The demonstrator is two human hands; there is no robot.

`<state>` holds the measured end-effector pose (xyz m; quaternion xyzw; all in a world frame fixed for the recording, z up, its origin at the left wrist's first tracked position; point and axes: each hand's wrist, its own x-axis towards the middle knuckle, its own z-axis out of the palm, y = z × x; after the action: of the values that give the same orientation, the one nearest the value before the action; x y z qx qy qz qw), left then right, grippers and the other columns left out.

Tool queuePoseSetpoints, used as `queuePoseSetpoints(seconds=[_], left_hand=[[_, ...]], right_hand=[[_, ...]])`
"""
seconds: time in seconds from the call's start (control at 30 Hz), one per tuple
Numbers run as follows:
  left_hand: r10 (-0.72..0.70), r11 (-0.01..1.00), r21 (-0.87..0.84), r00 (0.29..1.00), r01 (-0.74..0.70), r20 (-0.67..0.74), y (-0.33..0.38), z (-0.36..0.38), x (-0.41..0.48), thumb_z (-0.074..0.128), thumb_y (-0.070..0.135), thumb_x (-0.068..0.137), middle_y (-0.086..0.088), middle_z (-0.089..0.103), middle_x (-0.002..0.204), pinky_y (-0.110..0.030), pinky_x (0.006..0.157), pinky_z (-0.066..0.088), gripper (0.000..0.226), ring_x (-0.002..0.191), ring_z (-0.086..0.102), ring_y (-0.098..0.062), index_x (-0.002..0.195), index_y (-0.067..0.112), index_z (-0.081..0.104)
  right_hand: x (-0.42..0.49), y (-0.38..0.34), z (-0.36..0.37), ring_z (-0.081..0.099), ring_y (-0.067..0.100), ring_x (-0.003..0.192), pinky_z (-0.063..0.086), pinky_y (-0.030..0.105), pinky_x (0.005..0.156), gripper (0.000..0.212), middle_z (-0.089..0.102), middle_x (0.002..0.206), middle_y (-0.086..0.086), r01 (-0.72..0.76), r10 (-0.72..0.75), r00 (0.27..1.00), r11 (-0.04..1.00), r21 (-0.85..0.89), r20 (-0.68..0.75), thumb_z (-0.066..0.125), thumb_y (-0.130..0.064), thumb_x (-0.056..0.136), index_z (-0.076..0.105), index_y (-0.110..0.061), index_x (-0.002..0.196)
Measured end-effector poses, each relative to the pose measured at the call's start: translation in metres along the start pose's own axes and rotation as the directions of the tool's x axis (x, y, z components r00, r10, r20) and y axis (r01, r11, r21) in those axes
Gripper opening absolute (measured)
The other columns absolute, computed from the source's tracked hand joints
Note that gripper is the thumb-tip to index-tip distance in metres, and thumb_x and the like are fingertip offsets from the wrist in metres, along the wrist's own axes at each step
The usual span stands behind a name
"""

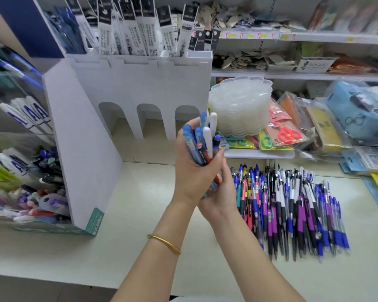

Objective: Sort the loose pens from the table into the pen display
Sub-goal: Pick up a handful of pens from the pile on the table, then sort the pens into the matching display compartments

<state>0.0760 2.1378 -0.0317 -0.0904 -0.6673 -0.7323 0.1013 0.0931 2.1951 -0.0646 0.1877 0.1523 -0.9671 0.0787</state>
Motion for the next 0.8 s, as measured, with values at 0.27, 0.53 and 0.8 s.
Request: queuePoseSetpoints(seconds=[0.27,0.53,0.8], left_hand=[[-0.233,0.908,-0.352,0.972,0.225,0.022,-0.011,0.011,-0.004,0.069,-0.009,0.070,-0.013,0.063,0.115,-0.045,0.097,0.050,0.068,0.109,0.065,-0.022,0.131,0.019,0.052],[-0.342,0.900,-0.329,0.931,0.285,-0.128,-0.005,0.000,-0.008,0.071,-0.001,0.074,-0.017,0.068,0.109,-0.041,0.089,0.055,0.048,0.103,0.068,-0.025,0.120,0.000,0.056],[-0.258,0.963,-0.127,0.946,0.236,-0.197,0.018,-0.062,-0.008,0.065,-0.001,0.086,0.009,0.069,0.066,-0.018,0.063,0.053,0.023,0.068,0.068,-0.004,0.082,0.022,0.064]], right_hand=[[0.008,-0.002,0.011,0.069,0.023,0.100,0.058,0.032,0.074,0.040,0.068,0.117,0.010,0.072,-0.077,0.996,0.993,0.090,0.051,0.053,-0.028,0.092,0.058,-0.014,0.130],[-0.002,0.010,0.022,0.072,0.023,0.087,0.058,0.033,0.077,0.038,0.073,0.100,0.012,-0.012,0.012,1.000,0.999,0.042,0.006,0.049,-0.027,0.094,0.078,-0.006,0.085],[-0.001,0.044,0.027,0.066,0.023,0.099,0.049,0.036,0.088,0.031,0.068,0.116,0.010,-0.164,0.177,0.983,0.966,-0.201,0.050,0.048,-0.021,0.089,0.066,-0.012,0.112]])
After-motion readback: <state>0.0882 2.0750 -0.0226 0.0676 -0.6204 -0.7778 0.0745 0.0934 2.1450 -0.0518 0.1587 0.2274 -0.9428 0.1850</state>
